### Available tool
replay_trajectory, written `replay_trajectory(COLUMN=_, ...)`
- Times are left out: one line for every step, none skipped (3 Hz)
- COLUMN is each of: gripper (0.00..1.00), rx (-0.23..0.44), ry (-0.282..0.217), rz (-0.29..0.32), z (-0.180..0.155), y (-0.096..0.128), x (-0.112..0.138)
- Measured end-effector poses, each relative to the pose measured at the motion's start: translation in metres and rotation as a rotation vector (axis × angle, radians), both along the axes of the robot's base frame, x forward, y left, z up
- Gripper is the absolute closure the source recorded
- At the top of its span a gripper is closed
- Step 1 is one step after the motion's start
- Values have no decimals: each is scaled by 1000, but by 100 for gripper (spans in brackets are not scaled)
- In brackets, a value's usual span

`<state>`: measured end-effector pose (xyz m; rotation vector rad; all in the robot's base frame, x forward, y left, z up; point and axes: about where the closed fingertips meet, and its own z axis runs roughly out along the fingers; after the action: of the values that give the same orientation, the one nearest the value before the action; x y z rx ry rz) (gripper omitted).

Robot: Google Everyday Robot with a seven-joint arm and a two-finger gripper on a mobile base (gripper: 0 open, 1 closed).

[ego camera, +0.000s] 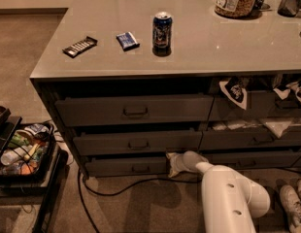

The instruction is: Open bottom drawer

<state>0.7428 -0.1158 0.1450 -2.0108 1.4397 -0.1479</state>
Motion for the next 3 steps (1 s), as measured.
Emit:
replay_trajectory(gripper=42, rx=0, ry=0, rz=0, z=0, y=0, x=0)
replay_trajectory(gripper=65, rx=0, ry=0, rz=0, z=0, y=0, x=0)
replay_trajectory(gripper=89, rx=0, ry=0, rz=0, z=0, y=0, x=0)
